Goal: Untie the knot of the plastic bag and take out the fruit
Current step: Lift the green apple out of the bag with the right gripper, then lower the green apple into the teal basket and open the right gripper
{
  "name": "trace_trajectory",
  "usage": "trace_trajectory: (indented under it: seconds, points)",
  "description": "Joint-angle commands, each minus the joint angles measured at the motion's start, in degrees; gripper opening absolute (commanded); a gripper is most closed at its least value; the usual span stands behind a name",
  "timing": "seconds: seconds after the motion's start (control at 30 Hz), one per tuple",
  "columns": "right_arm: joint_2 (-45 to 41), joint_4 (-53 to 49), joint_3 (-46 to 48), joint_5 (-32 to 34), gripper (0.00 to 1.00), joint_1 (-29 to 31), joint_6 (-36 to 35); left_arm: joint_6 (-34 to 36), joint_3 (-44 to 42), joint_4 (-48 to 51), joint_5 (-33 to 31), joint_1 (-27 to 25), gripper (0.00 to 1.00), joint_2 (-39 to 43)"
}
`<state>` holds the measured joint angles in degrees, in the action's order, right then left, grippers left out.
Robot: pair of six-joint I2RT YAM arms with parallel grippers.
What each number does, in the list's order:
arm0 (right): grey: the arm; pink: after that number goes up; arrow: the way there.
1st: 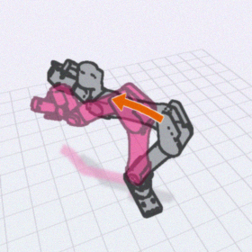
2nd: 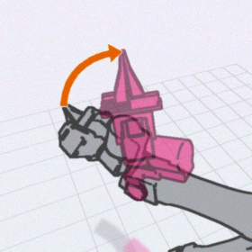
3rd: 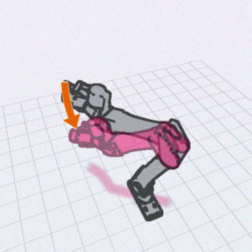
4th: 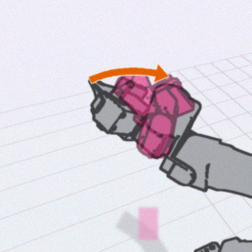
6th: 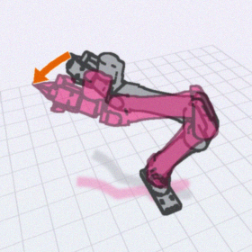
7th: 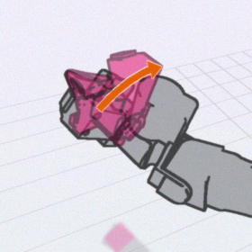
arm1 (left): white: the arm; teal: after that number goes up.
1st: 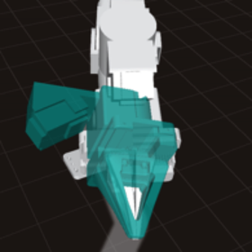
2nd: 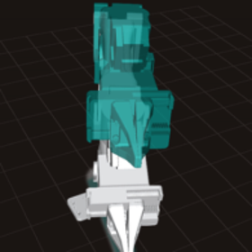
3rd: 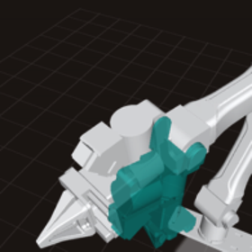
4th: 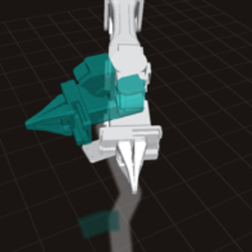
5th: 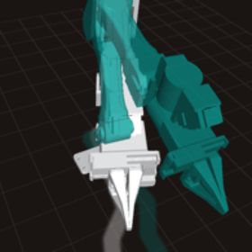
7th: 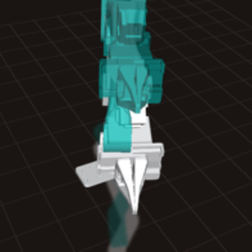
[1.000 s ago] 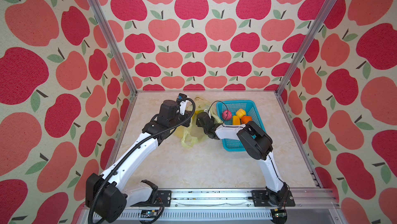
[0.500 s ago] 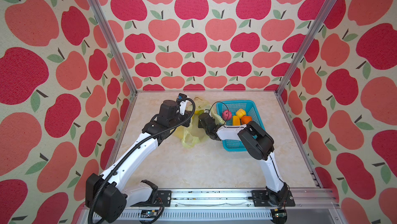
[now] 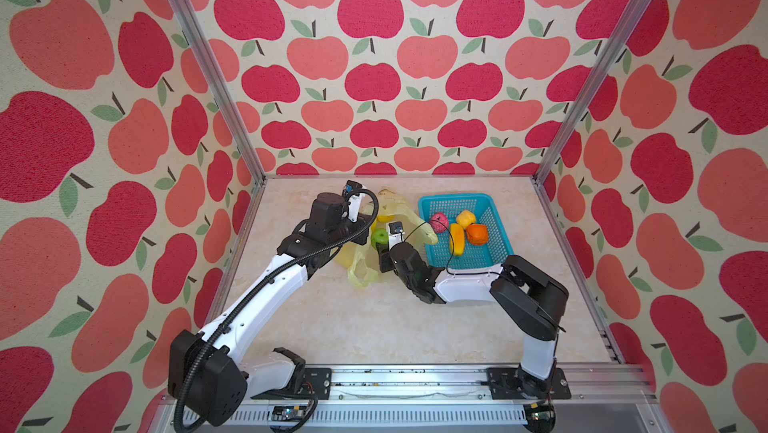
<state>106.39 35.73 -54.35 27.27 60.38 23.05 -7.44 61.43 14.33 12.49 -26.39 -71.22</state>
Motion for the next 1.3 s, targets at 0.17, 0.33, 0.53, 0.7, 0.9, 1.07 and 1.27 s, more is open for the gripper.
trace_trajectory:
  seconds: [0.17,0.33,0.53,0.7,0.9,1.07,1.27]
  points:
    - [-18.6,8.7,11.1,-1.8,0.21,7.3,-16.4,0.4,0.0,-0.6,-0.2,0.6,0.00,-0.9]
    - [-35.9,2.9,17.7,-1.3,0.17,9.9,-21.7,0.3,0.1,-0.6,0.0,0.9,0.00,-1.3]
    - [-57.2,-8.7,24.4,8.3,0.17,5.8,-22.1,0.1,-0.1,-0.9,0.2,1.0,0.00,-1.2]
    - [-65.8,-23.8,25.7,9.9,0.17,-4.3,-15.1,0.1,0.0,-0.8,0.2,1.0,0.00,-1.1]
    - [-59.9,-38.4,22.8,-1.0,0.17,-21.8,-5.2,0.1,-0.2,-0.5,0.1,0.9,0.00,-0.4]
    - [-47.6,-36.7,21.9,-11.0,0.17,-31.3,-1.2,0.1,-0.2,-0.3,0.1,0.9,0.00,0.2]
    - [-34.2,-33.8,19.4,-12.4,0.15,-35.0,0.6,0.2,0.3,-0.1,0.2,0.7,0.00,-0.4]
